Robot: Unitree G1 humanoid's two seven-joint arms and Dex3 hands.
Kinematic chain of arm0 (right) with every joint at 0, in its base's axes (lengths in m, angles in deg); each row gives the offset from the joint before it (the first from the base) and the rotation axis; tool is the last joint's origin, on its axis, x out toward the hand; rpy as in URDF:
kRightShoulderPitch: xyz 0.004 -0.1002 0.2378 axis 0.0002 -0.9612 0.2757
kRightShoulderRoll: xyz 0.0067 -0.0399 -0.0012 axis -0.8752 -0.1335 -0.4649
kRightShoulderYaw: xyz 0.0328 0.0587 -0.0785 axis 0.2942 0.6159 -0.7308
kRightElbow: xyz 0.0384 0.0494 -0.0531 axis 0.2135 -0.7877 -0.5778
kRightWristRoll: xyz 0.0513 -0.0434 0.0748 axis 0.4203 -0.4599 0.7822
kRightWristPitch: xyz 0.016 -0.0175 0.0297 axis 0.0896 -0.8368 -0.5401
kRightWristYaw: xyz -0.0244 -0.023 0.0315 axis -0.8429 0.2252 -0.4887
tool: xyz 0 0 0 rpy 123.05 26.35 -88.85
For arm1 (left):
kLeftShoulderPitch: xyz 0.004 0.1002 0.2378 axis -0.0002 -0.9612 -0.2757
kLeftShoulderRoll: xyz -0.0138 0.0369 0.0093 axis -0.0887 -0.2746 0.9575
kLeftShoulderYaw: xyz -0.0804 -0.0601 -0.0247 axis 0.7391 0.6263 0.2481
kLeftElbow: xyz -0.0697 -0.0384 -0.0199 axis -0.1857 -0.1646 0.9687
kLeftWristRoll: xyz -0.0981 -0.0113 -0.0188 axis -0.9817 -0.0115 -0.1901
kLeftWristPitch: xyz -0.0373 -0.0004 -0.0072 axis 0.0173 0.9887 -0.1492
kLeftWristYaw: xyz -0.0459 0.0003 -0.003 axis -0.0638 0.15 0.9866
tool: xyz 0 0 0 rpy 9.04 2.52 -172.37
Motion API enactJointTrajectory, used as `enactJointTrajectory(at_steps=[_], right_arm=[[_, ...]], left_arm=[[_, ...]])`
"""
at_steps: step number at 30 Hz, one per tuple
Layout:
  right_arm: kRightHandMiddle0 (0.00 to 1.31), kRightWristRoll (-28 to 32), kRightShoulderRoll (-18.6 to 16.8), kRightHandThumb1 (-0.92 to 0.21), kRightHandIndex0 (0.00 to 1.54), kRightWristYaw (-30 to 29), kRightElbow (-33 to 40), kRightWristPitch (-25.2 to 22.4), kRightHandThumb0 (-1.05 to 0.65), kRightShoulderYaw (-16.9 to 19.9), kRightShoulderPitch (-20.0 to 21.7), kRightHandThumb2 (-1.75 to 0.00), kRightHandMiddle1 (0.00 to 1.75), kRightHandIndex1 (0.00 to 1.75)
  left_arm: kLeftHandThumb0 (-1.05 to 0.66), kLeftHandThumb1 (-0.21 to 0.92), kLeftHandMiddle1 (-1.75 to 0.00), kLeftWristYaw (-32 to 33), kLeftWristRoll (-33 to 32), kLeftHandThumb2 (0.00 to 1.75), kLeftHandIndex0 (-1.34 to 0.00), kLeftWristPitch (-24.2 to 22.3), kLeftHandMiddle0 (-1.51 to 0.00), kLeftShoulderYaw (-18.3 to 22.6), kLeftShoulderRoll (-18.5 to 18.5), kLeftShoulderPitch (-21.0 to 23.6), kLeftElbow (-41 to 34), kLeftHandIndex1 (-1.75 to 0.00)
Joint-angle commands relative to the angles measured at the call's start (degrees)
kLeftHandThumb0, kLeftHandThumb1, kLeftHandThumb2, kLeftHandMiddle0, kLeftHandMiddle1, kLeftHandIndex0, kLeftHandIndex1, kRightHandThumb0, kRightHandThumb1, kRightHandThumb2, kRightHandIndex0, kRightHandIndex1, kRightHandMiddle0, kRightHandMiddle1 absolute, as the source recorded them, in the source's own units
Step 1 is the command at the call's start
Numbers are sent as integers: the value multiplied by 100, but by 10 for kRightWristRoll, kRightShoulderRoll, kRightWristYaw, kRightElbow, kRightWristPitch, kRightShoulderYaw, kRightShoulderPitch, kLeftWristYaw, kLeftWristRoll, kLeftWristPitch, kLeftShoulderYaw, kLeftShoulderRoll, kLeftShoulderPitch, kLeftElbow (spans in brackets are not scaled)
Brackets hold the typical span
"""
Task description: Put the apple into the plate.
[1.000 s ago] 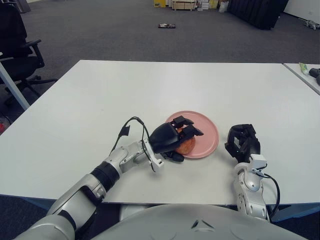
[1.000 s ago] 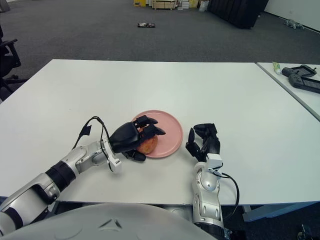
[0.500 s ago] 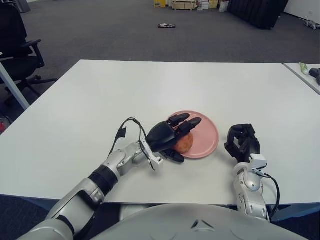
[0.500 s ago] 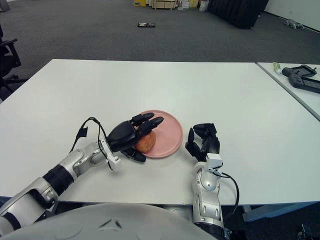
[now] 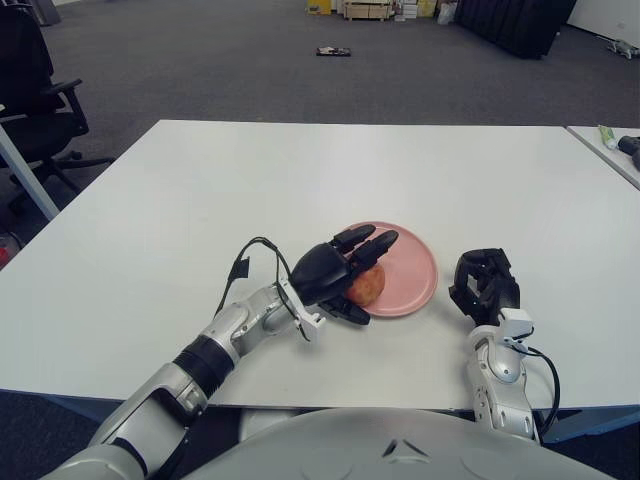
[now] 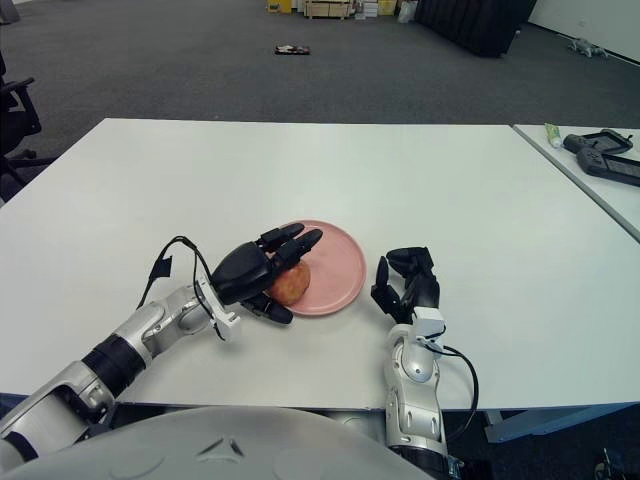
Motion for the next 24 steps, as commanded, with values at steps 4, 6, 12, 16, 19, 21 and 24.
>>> enactJointTrajectory(at_steps=[4,6,12,16,19,21,24], right_arm=[[35,2,-4,-66,53,-2,7,3,-38,0,0,-88,175,130],[35,1,-5,-66,53,-2,8,1,-38,-1,-1,-88,175,130],[35,-3,-6,-66,53,-5,12,-4,-38,-2,-2,-88,175,130],[35,-5,-6,-66,54,-5,13,-5,-39,-4,-3,-89,175,130],[35,-6,-4,-65,54,-3,10,-3,-39,-7,-3,-89,175,130],[35,-7,-3,-65,54,-2,9,-1,-39,-7,-3,-89,175,130],[35,-7,0,-66,54,1,3,3,-38,-7,-2,-89,175,130]], left_arm=[[-105,89,0,-26,-13,29,0,-18,0,18,-12,-24,-17,0],[-105,88,0,-30,-17,28,0,-22,0,23,-12,-30,-24,0],[-105,86,0,-31,-28,26,0,-39,0,42,-9,-50,-44,0],[-105,88,0,-30,-32,24,0,-52,0,53,-4,-63,-53,0],[-105,89,0,-29,-44,21,0,-67,0,69,-1,-79,-61,0],[-105,89,0,-26,-47,20,0,-72,0,76,0,-86,-64,0],[-105,89,0,7,-61,19,0,-74,0,95,19,-101,-62,0]])
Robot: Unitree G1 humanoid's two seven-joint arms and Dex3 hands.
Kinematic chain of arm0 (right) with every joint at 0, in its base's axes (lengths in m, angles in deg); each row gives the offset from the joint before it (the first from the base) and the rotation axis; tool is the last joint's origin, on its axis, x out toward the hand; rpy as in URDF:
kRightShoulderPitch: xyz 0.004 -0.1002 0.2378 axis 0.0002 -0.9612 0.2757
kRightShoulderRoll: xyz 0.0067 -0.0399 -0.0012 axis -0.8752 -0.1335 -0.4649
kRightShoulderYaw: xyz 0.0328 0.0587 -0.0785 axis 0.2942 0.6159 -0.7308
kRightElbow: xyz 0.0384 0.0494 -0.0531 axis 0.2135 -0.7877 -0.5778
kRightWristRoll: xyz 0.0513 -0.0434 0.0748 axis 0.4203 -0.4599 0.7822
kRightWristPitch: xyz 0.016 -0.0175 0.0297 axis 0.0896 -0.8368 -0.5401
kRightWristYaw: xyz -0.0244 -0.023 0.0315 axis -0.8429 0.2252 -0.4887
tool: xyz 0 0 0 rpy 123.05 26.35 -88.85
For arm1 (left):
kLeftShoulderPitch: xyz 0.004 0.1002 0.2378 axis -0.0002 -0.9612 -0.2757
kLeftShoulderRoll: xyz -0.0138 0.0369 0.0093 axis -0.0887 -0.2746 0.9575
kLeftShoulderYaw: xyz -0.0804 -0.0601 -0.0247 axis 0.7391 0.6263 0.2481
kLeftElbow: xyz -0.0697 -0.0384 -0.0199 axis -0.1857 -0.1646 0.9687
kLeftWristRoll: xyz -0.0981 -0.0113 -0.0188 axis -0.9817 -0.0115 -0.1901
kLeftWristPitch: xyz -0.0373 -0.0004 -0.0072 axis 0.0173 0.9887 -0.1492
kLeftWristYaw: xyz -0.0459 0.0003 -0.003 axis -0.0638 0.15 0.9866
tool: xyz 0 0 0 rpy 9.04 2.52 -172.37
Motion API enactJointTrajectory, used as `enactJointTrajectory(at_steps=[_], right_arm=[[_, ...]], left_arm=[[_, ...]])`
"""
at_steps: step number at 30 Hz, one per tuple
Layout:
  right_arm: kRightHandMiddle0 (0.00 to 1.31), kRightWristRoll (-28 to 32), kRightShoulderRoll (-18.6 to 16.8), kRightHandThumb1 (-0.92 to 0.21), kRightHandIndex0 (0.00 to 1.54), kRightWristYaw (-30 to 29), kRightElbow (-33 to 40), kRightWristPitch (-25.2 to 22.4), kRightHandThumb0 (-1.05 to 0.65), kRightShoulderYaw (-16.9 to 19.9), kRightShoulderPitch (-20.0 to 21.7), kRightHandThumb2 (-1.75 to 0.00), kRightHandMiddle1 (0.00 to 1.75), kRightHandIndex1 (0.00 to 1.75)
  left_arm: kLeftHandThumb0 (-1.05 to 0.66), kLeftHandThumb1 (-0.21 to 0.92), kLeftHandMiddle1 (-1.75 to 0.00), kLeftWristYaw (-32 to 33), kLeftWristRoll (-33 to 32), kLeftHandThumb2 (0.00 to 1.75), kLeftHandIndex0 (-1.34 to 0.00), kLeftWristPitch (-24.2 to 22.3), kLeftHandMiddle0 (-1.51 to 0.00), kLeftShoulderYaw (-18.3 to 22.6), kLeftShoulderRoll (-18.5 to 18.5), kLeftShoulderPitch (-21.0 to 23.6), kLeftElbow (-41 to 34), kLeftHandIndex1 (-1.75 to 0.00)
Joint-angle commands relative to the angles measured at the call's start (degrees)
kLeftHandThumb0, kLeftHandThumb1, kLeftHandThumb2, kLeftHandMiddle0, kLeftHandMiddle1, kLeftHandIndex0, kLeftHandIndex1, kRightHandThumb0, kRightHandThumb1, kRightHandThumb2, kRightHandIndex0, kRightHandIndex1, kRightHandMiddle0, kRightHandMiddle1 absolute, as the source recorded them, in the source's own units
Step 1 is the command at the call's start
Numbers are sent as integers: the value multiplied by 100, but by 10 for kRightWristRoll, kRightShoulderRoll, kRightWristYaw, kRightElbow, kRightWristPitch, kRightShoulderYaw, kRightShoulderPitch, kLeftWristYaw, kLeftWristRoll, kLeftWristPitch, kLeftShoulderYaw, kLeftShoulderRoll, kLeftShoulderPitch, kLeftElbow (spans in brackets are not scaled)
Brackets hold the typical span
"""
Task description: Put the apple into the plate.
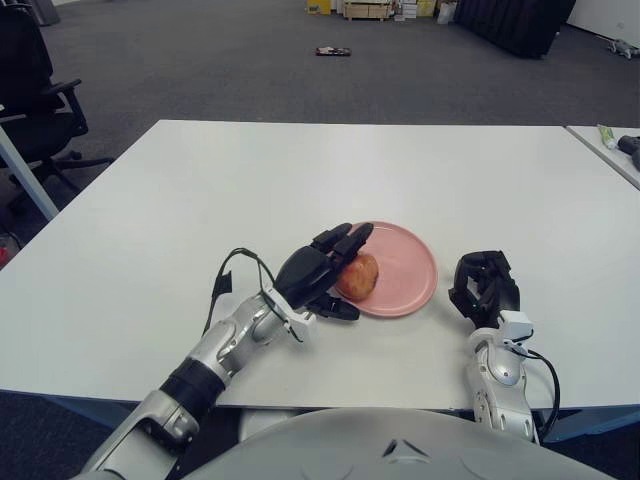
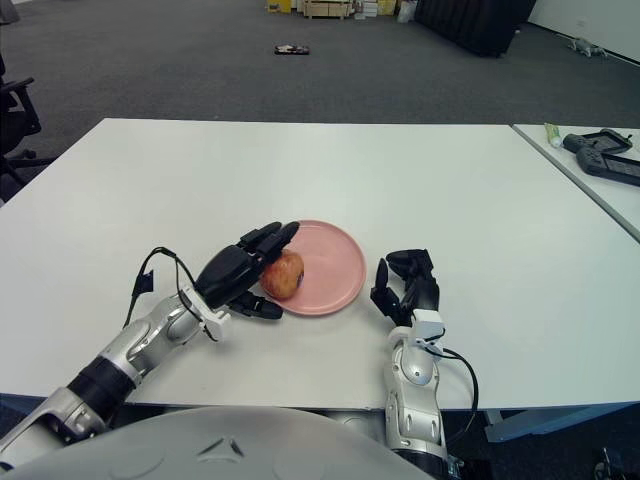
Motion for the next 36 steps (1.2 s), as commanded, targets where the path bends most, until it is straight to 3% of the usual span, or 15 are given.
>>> enactJointTrajectory(at_steps=[1,9,17,24,30,36], right_arm=[[35,-2,2,-66,54,3,-1,5,-38,-2,6,-88,175,130],[35,9,1,-67,54,10,-2,6,-38,0,5,-88,175,130],[35,7,-3,-67,53,7,-2,5,-38,1,5,-88,175,129],[35,7,-5,-66,53,5,-2,5,-38,2,6,-88,175,129],[35,5,-5,-66,54,3,-2,3,-38,2,7,-89,175,130],[36,2,-2,-65,56,6,-3,6,-39,0,7,-90,175,131]], left_arm=[[-105,89,0,32,-18,19,0,-8,0,25,15,-12,-3,0],[-105,89,0,113,-80,21,0,11,0,76,71,-38,17,0],[-102,92,0,196,-104,64,0,39,0,117,109,-35,59,0],[-89,92,0,234,-138,86,0,57,0,151,141,-45,67,0],[-62,92,0,207,-232,89,0,97,0,179,177,-54,75,0],[-59,92,0,165,-325,93,0,86,0,209,215,-66,56,0]])
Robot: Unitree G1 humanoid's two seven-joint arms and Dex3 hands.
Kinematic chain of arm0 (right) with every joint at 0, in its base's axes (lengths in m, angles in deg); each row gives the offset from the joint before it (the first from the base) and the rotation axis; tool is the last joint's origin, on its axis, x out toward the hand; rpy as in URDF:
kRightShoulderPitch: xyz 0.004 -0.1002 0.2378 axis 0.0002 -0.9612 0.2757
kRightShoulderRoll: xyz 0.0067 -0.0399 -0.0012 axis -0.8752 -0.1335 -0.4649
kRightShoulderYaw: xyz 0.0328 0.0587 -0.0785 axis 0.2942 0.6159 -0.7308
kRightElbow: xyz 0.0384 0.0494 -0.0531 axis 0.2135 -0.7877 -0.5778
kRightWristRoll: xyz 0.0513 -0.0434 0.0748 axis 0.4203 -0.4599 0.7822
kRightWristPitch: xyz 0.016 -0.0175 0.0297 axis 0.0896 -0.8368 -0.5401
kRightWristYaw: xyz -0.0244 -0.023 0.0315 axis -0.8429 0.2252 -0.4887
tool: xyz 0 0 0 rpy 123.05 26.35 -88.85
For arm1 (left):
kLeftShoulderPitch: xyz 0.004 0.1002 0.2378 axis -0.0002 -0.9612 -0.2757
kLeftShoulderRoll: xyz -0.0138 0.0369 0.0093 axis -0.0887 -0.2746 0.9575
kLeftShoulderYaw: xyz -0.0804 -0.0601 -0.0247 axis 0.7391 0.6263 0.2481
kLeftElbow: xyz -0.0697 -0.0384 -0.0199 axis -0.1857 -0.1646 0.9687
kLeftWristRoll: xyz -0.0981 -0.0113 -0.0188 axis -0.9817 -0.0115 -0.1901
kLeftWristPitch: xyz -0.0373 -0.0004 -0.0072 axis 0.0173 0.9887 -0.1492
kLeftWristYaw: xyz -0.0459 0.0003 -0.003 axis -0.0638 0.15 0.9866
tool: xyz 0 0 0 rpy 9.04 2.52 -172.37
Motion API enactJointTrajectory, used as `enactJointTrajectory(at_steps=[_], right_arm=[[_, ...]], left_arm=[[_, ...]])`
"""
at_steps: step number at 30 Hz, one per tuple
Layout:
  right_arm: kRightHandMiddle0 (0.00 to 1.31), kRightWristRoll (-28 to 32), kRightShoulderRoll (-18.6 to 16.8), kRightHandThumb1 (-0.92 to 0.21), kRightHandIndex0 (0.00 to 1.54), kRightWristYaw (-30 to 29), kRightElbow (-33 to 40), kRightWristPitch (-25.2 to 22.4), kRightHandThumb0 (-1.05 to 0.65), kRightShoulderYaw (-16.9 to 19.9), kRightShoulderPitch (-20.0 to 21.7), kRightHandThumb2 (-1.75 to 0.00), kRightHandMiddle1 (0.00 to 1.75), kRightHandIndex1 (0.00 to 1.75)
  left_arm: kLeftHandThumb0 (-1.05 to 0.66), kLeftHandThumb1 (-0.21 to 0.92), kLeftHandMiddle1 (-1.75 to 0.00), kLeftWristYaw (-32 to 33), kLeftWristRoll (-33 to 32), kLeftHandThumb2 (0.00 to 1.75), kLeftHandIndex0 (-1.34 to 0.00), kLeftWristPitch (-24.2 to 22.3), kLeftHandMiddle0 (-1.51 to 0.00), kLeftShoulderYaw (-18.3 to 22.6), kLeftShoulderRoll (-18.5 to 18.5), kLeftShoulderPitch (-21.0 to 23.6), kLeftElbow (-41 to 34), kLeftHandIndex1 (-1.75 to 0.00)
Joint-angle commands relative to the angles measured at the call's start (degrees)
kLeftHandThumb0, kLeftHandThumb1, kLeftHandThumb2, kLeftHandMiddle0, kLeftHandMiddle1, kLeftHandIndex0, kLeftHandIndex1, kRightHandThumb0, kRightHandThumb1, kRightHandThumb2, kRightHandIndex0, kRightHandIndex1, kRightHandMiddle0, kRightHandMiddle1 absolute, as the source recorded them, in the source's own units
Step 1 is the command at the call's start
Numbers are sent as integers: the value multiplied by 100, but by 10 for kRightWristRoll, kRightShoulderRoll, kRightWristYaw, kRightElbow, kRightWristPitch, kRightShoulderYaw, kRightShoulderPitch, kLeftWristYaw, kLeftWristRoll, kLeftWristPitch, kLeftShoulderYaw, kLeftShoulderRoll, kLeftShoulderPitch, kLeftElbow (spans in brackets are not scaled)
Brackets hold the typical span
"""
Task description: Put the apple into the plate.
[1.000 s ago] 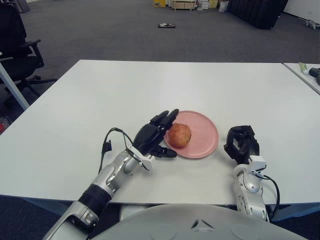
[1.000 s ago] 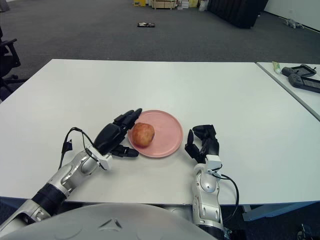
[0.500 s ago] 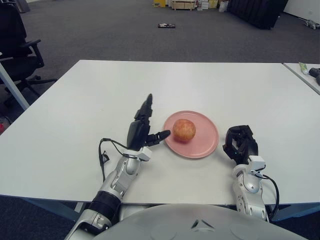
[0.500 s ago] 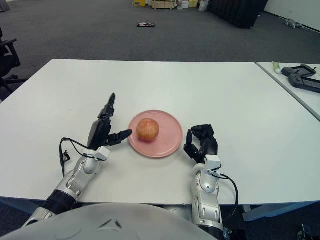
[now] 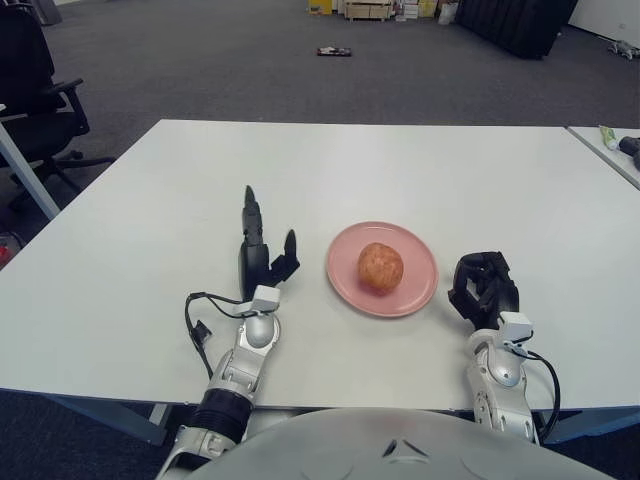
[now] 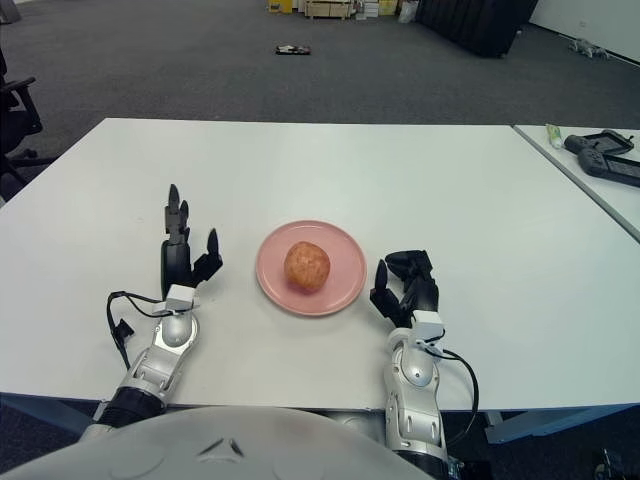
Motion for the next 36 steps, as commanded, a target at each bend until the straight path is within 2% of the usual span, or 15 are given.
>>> enactJointTrajectory(at_steps=[1,5,8,13,17,19,20,21,22,23,25,28,30,33,36], right_arm=[[36,1,1,-65,56,2,-3,7,-39,-2,8,-90,175,131],[36,3,2,-65,56,6,-5,13,-39,-2,9,-90,175,131],[36,4,3,-65,57,8,-7,16,-39,-2,9,-90,175,131],[35,4,4,-65,56,10,-8,16,-39,-2,10,-89,175,131],[35,5,3,-66,56,10,-8,15,-38,-1,10,-89,175,131],[35,5,3,-66,56,9,-8,15,-38,0,11,-89,175,131],[35,5,3,-66,56,8,-9,15,-38,0,11,-88,175,131],[35,6,3,-66,56,8,-9,16,-38,1,12,-89,175,131],[35,6,2,-66,56,7,-9,15,-39,1,12,-89,175,131],[35,6,2,-66,56,7,-9,15,-39,2,12,-89,175,131],[35,6,1,-66,56,6,-8,14,-39,2,12,-89,175,131],[35,4,2,-65,55,4,-7,11,-39,3,12,-89,175,131],[35,1,3,-65,56,4,-7,11,-39,3,12,-89,175,131],[36,1,5,-65,56,5,-8,11,-39,3,13,-89,175,131],[35,3,5,-65,56,6,-6,10,-39,3,13,-89,175,131]], left_arm=[[-59,92,0,-24,-49,94,0,0,0,23,18,-1,-7,0],[-63,92,0,-54,-105,96,0,22,0,51,33,20,26,0],[-67,92,0,-76,-130,96,0,12,0,64,40,24,32,0],[-74,92,0,-135,-179,96,-1,-1,0,98,25,35,75,-1],[-77,92,-2,-155,-186,93,0,-20,-3,103,30,34,64,-32],[-78,92,-23,-170,-190,93,0,-27,-1,108,23,33,64,-61],[-78,92,-40,-189,-200,93,0,-24,-1,116,11,35,77,-83],[-76,91,-66,-201,-206,96,-3,-22,-1,122,3,37,87,-109],[-75,91,-76,-217,-215,97,-4,-19,0,131,-7,40,102,-119],[-73,89,-96,-228,-220,101,-8,-16,-1,137,-13,42,112,-135],[-69,85,-122,-242,-224,107,-15,-16,-3,145,-18,45,123,-153],[-65,82,-140,-243,-215,112,-24,-31,-10,146,-15,45,119,-165],[-51,68,-151,-242,-210,104,-34,-35,-21,148,-13,45,119,-171],[-44,60,-167,-240,-205,103,-40,-38,-32,151,-11,45,118,-173],[-42,57,-172,-240,-197,103,-42,-38,-42,151,-13,45,119,-174]])
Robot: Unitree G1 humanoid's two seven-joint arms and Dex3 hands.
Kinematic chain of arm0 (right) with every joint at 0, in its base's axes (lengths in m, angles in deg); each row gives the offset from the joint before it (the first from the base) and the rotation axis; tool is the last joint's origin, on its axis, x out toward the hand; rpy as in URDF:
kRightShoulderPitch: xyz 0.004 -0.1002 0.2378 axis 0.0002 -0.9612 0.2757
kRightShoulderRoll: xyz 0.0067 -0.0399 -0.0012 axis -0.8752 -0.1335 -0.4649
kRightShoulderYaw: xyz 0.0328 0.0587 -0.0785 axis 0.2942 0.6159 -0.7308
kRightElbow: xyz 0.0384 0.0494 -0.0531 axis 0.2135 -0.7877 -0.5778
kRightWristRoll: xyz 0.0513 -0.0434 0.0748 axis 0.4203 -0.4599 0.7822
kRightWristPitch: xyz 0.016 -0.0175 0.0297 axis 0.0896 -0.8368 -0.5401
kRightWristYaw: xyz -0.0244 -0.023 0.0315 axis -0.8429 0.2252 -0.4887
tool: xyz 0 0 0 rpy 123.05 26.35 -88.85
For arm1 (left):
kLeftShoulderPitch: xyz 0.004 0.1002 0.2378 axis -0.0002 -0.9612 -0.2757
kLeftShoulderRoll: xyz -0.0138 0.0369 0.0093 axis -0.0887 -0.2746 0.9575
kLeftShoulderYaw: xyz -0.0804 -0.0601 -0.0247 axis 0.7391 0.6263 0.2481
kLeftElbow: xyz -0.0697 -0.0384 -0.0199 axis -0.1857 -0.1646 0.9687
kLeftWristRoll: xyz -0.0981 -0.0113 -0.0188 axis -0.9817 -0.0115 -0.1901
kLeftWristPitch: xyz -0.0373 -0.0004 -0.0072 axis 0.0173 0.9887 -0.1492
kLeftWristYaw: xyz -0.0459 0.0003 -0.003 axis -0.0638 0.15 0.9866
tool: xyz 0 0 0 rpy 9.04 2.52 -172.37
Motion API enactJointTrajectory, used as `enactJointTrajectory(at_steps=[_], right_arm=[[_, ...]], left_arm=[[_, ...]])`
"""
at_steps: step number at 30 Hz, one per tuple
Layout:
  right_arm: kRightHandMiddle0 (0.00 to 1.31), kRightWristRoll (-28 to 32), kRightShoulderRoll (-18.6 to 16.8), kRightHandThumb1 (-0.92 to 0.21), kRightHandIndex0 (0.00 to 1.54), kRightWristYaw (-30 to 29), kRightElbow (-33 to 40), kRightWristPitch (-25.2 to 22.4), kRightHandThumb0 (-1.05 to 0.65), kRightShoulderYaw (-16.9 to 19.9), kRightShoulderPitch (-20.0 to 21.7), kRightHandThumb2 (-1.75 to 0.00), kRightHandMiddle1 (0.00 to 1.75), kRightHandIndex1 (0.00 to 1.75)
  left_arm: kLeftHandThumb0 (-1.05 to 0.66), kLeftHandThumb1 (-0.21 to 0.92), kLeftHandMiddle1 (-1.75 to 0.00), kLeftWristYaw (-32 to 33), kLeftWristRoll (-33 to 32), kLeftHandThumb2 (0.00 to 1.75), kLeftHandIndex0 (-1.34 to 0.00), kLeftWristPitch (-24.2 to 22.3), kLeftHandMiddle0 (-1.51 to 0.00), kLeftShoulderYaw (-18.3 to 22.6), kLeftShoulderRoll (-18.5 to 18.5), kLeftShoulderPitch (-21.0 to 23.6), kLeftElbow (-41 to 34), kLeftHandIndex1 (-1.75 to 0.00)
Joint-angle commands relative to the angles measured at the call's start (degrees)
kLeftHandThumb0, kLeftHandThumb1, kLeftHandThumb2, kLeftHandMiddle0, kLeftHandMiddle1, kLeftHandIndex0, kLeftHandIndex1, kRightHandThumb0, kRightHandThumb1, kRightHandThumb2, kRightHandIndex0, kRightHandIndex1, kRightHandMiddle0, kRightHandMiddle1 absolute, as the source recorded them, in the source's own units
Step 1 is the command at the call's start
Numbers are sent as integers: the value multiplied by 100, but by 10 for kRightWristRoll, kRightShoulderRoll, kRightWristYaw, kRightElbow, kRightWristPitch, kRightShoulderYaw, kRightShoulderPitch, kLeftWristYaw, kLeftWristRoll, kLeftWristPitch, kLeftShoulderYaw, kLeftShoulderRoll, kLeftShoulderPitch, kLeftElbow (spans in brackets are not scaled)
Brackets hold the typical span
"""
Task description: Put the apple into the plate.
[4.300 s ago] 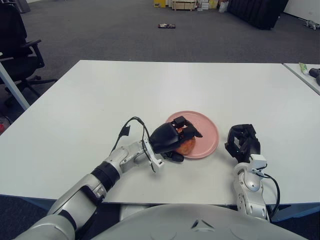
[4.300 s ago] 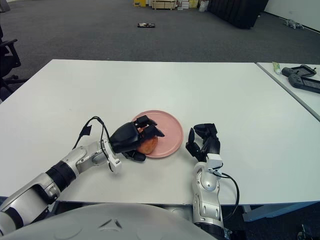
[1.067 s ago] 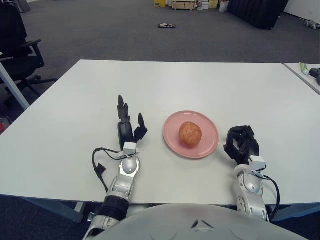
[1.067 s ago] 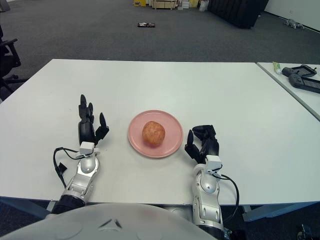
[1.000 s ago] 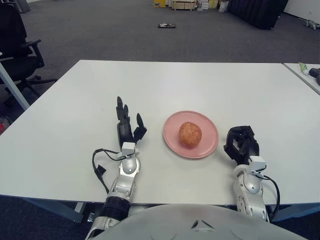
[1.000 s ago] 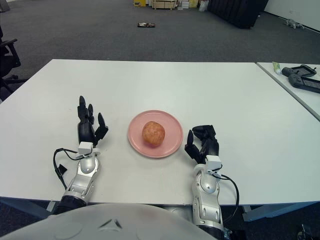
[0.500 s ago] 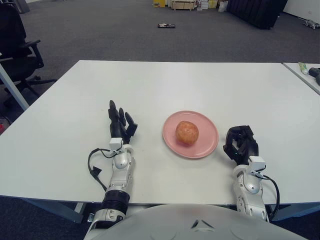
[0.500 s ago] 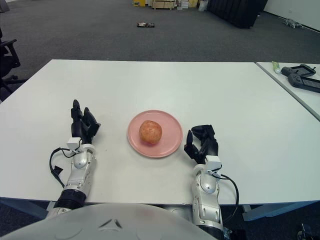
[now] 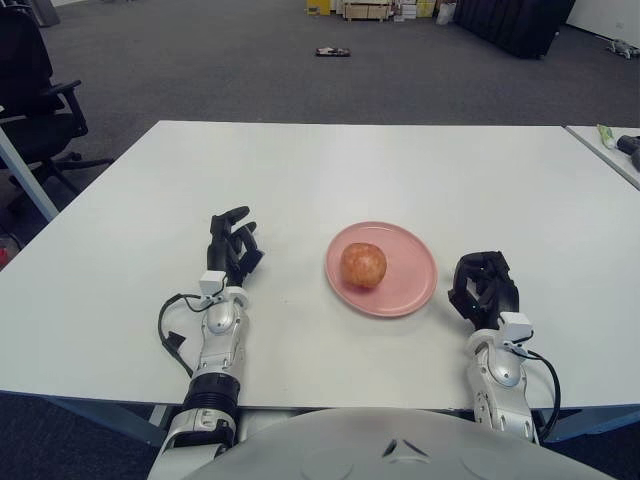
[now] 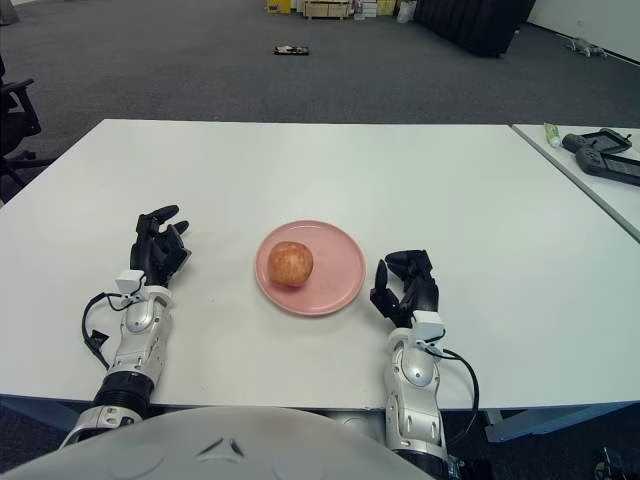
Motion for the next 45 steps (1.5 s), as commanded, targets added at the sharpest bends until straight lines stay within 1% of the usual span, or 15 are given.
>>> enactJointTrajectory(at_steps=[1,2,5,12,16,25,33,39,45], right_arm=[[35,3,1,-65,56,1,0,2,-39,1,11,-89,175,131],[35,5,1,-65,56,1,1,1,-39,2,11,-89,175,131],[36,6,2,-65,56,3,2,0,-39,2,11,-89,175,131],[36,5,5,-65,56,7,-1,0,-39,0,14,-90,175,131],[35,3,7,-65,55,9,-4,-2,-39,-2,17,-89,175,131],[35,2,9,-66,53,22,-12,-13,-38,-14,29,-89,175,130],[35,24,3,-66,51,48,-38,-15,-38,-23,50,-88,175,130],[34,28,0,-67,52,60,-65,-6,-38,-31,68,-88,175,132],[34,27,-3,-67,52,63,-73,-14,-38,-40,78,-87,175,134]], left_arm=[[-42,56,-173,-5,11,103,-42,-5,-47,0,0,-12,18,-174],[-42,56,-173,-8,13,103,-42,-7,-49,-1,-2,-12,19,-174],[-42,53,-174,-19,17,106,-44,-14,-64,-4,-8,-11,24,-175],[-42,53,-175,-55,12,107,-45,-50,-76,-10,-17,-15,21,-175],[-42,52,-175,-76,8,107,-45,-64,-79,-13,-19,-20,14,-175],[-42,50,-175,-111,5,109,-46,-75,-84,-20,-20,-32,-3,-175],[-43,48,-175,-120,3,113,-49,-75,-88,-21,-16,-39,-12,-175],[-43,47,-175,-121,6,114,-49,-76,-88,-22,-15,-41,-12,-175],[-43,47,-175,-122,5,114,-49,-76,-88,-22,-14,-42,-14,-175]])
